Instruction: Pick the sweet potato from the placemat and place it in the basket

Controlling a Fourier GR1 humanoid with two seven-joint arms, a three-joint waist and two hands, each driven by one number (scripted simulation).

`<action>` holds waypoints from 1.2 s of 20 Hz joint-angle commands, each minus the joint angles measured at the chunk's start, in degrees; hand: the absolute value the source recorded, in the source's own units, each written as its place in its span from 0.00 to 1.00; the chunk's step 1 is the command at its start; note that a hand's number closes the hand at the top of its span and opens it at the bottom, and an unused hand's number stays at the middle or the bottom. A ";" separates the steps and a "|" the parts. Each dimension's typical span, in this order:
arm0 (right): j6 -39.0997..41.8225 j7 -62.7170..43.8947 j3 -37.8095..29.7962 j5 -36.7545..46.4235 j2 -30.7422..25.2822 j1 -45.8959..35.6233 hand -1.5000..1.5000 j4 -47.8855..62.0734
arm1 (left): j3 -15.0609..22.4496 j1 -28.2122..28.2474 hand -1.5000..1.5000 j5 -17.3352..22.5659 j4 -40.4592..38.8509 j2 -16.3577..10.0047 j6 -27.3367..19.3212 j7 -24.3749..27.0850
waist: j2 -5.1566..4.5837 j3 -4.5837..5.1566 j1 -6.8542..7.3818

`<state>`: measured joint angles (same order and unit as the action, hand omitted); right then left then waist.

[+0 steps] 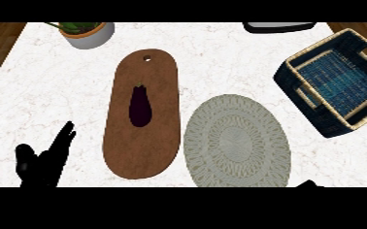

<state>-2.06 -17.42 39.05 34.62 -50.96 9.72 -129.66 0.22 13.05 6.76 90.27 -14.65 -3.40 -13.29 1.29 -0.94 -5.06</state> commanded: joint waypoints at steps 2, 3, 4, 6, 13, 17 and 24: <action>-9.01 0.78 -5.66 -13.00 6.48 5.76 1.00 -13.44 | 0.73 2.17 0.50 0.38 -2.29 1.27 -0.27 -2.27 | -0.88 0.70 -0.32; -9.56 1.37 -7.74 -14.32 5.39 6.64 1.00 -15.68 | -0.69 2.09 0.50 0.56 -3.33 0.16 -0.11 -2.05 | -0.87 0.76 -0.81; -10.45 0.99 -10.95 -15.72 5.51 6.18 1.00 -16.09 | 0.12 2.95 0.50 0.32 -2.02 0.49 -0.08 -2.30 | -0.95 0.78 0.35; -10.45 -0.04 -13.05 -17.81 5.01 7.28 1.00 -19.69 | -0.50 2.40 0.50 0.76 -2.24 0.41 -0.12 -2.56 | -0.74 0.92 -0.82; -10.86 -5.33 -29.68 -27.47 4.62 2.67 1.00 -17.46 | 0.91 1.54 0.50 -0.57 -1.30 1.15 -0.66 -3.07 | -1.13 1.06 0.30; -9.95 -8.17 -38.88 -36.23 3.69 -1.12 1.00 -16.22 | 0.15 2.35 0.50 0.00 -0.97 0.12 0.35 -3.23 | -0.77 1.10 0.77; -3.40 -15.07 -58.29 -54.13 -3.85 -10.43 1.00 -3.96 | 1.06 0.57 0.50 -0.48 -1.85 0.38 0.92 -4.10 | -1.18 1.06 3.06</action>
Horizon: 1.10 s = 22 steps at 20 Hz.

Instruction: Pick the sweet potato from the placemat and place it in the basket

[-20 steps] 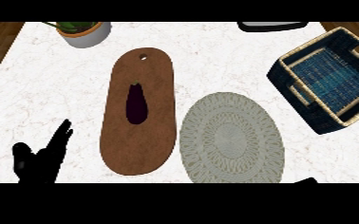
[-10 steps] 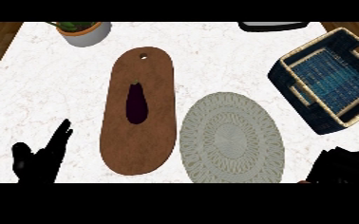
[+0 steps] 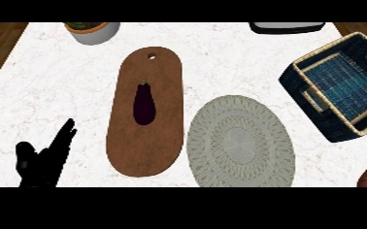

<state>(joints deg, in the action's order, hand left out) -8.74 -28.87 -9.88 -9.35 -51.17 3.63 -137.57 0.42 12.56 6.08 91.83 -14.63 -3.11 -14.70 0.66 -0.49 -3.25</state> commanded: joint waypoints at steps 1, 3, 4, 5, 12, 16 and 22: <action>5.17 -2.44 -12.02 -13.12 -3.88 -4.73 1.00 7.06 | 1.10 -0.30 0.50 -0.24 -5.08 0.77 0.48 -2.41 | -0.58 0.53 0.90; 8.43 -4.38 -16.25 -17.70 -8.21 -8.85 1.00 12.56 | 1.92 -1.99 0.50 -1.09 -5.46 1.48 -0.34 -3.50 | -0.73 0.61 1.37; 11.91 -2.39 -17.73 -20.08 -9.65 -9.90 1.00 16.28 | 1.81 -2.27 0.50 -0.49 -5.79 1.79 0.25 -2.77 | -0.76 0.55 2.06; 14.25 -1.21 -19.63 -20.53 -11.08 -10.31 1.00 19.93 | 1.85 -1.16 0.50 -0.72 -6.20 1.29 0.92 -2.07 | -0.77 0.53 2.40; 25.63 8.91 -19.30 -19.34 -14.19 -13.59 1.00 39.10 | 2.47 -3.16 0.50 -2.07 -8.30 2.41 1.03 -0.41 | -1.14 0.47 4.29; 24.89 9.08 -15.41 -18.81 -13.00 -16.78 1.00 44.87 | 1.42 -3.23 0.50 -1.88 -9.30 1.84 1.61 -0.24 | -1.09 0.50 4.60; 25.21 10.91 -11.66 -20.74 -7.82 -22.01 1.00 53.25 | 3.01 -5.37 0.50 -3.23 -7.31 3.33 0.32 -3.61 | -0.98 0.47 4.52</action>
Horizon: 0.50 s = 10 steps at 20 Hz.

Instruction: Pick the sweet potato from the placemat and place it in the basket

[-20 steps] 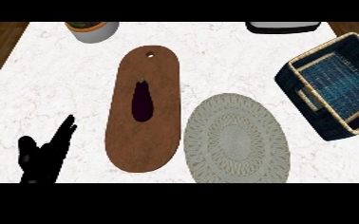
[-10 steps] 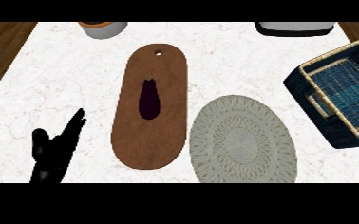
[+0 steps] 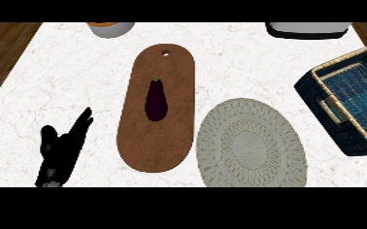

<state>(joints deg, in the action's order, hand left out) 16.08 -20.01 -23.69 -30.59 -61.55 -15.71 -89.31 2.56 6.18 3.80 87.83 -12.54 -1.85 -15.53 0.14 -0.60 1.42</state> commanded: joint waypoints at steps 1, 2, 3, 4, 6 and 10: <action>0.35 1.38 2.73 1.03 2.53 -2.47 1.00 5.00 | -1.35 2.46 0.50 1.63 -6.51 -0.49 2.41 0.17 | -0.52 0.63 -0.13; 2.48 6.08 2.36 2.55 3.42 -2.63 1.00 9.49 | -0.43 1.34 0.50 0.34 -6.78 1.42 0.60 1.08 | -0.59 0.58 -0.18; 4.24 4.60 2.53 1.01 1.70 -4.89 1.00 11.24 | 1.60 -0.57 0.50 -2.28 -8.19 2.86 -1.31 -0.02 | -0.66 0.60 -0.29; 1.72 7.18 4.45 4.67 4.39 -4.82 1.00 11.41 | -0.78 2.11 0.50 0.63 -5.43 -0.34 2.08 -0.30 | -0.60 0.58 0.25; 0.93 7.28 5.13 5.46 5.48 -6.15 1.00 11.97 | -1.48 2.25 0.50 0.79 -4.25 -0.61 1.70 -1.60 | -0.45 0.59 -0.05; -2.25 11.44 4.76 16.89 0.35 -4.28 1.00 20.33 | 0.02 1.76 0.50 0.32 -5.09 0.66 2.27 0.24 | -1.17 0.55 0.39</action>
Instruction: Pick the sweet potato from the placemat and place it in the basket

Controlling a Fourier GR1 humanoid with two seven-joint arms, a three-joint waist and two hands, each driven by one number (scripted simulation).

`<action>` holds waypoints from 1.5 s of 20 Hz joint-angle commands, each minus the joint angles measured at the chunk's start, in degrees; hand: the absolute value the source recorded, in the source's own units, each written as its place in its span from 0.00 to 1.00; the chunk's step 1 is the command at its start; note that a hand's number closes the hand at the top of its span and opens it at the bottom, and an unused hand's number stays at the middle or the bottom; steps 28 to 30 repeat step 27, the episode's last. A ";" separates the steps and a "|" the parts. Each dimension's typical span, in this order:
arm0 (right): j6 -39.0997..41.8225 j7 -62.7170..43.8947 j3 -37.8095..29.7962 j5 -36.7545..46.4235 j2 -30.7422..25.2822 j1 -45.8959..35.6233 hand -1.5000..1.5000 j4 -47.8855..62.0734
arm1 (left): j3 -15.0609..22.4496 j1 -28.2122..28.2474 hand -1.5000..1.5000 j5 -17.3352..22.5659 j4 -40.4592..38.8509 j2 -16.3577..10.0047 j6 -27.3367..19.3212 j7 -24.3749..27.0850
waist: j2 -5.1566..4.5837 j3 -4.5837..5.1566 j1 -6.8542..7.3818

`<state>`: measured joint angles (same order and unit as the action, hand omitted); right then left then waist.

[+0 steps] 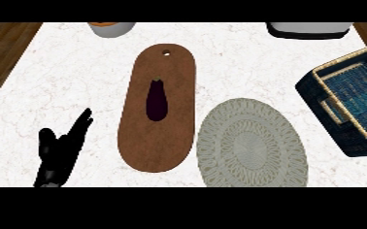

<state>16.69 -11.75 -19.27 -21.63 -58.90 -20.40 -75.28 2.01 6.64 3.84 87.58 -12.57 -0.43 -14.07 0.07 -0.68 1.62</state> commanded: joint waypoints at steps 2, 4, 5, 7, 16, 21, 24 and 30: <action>-1.48 7.83 3.87 11.92 -2.31 -0.10 1.00 5.13 | -0.90 -0.47 0.50 0.79 -5.83 -0.27 0.95 -2.81 | -0.88 0.65 -0.05; 1.10 13.07 3.76 12.67 -2.55 -1.28 1.00 9.91 | -0.14 1.17 0.50 -0.77 -7.41 1.17 -0.15 0.07 | -0.82 0.64 0.07; 3.05 14.48 4.31 13.58 -4.24 -1.93 0.00 11.40 | -0.44 0.89 0.50 -0.88 -7.16 0.68 -0.02 0.08 | -0.87 0.63 0.23; 1.46 17.61 3.83 15.43 -3.74 -2.63 0.00 12.81 | -1.08 0.86 0.50 0.50 -3.10 -0.61 0.82 -4.12 | -0.46 0.62 -0.34; 4.81 20.94 0.19 13.37 -4.56 -12.53 0.00 27.38 | -0.14 1.01 0.50 -0.73 -5.19 1.74 -0.01 -3.06 | -0.48 0.66 -0.24; 8.83 21.21 -4.18 10.97 -7.89 -13.06 0.00 37.87 | -0.38 3.60 0.50 -0.87 -3.22 1.34 0.37 -2.22 | -0.46 0.62 -0.55; 6.34 22.62 -3.94 13.82 -9.45 -15.83 0.00 43.29 | -1.12 0.73 0.50 -0.40 -4.37 1.71 0.26 -2.99 | -0.76 0.59 0.15; 11.20 26.38 -5.33 14.09 -14.14 -13.65 0.00 48.28 | 0.05 1.35 0.50 -1.97 -6.92 2.84 -0.03 -0.16 | -0.97 0.53 -0.42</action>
